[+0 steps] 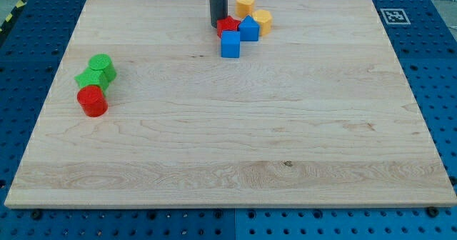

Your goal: Separate the yellow and blue blocks along with the red star together from each other

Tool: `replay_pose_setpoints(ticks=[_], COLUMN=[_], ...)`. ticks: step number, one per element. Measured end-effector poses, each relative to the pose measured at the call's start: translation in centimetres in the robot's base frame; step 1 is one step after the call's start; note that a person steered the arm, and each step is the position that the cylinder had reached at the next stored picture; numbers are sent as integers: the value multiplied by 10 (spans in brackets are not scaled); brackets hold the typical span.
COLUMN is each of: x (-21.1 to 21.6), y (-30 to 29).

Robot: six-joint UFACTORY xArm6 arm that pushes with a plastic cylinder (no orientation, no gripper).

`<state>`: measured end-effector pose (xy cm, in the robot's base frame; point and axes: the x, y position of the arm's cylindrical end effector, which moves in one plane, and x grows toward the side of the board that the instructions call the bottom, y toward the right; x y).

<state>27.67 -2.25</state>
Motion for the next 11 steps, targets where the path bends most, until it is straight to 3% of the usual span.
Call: replay_pose_setpoints(ticks=[2,4,5,6,8,11], x=[27,-30,-75,-83,-58,12], y=[-2,-37,-29,1,43,90])
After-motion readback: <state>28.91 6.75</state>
